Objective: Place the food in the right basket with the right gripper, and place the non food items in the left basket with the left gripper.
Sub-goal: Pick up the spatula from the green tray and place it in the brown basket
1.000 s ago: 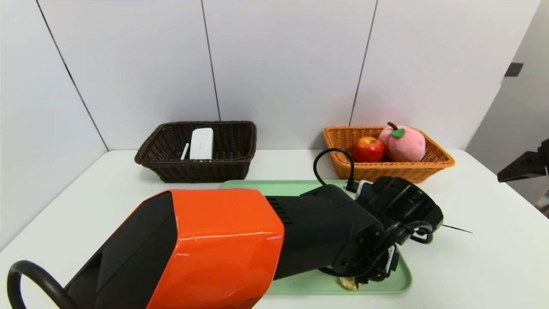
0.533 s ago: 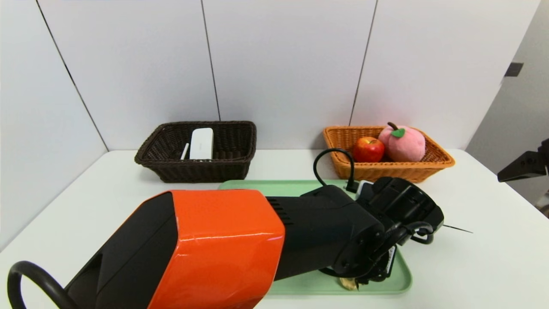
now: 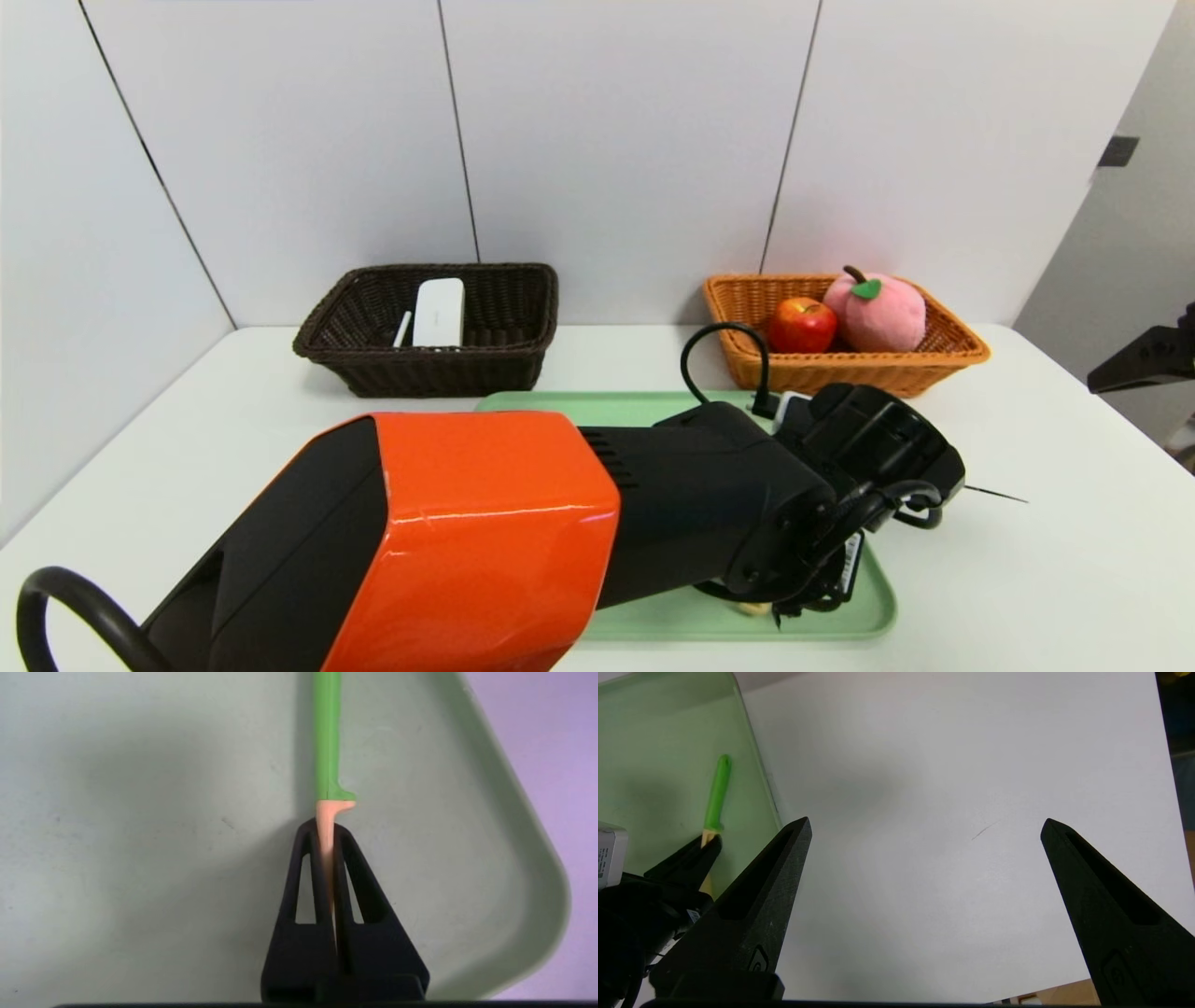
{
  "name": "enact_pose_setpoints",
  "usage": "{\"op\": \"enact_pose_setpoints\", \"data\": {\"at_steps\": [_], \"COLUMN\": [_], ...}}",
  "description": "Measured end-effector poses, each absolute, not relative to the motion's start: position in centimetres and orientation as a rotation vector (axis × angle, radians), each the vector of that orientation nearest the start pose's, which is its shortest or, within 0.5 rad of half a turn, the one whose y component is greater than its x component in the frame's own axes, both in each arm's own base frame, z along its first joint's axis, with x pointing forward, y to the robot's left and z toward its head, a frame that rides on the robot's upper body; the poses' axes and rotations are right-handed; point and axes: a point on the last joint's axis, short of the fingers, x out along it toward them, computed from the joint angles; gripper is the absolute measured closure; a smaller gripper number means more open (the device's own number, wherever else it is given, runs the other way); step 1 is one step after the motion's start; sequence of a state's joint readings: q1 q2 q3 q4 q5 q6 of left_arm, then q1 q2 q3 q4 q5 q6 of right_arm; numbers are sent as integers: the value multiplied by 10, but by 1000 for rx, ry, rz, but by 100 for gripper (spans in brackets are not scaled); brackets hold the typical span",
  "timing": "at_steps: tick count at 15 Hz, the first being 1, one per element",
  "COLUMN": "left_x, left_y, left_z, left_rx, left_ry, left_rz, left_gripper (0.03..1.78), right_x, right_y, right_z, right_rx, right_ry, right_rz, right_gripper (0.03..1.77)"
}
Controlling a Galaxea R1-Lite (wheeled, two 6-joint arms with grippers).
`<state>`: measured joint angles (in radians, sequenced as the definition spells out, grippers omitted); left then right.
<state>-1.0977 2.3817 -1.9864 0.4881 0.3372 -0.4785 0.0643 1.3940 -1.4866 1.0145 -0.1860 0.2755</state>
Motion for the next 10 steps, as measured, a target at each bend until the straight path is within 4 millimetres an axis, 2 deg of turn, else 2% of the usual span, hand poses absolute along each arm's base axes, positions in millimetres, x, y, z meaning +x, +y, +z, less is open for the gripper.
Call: {"op": "enact_pose_setpoints", "data": {"at_steps": [7, 10], "left_x": [222, 223], "left_y": [-415, -407], "left_z": [133, 151], "left_rx": [153, 127], "left_ry": [819, 793], "left_rz": [-513, -514], "left_gripper": [173, 173], "right_x": [175, 175], "right_y": [7, 7], "right_z": [306, 306], "right_rx": [142, 143], "right_ry": [887, 889], "right_rz": [-239, -240], "right_gripper": [10, 10]}}
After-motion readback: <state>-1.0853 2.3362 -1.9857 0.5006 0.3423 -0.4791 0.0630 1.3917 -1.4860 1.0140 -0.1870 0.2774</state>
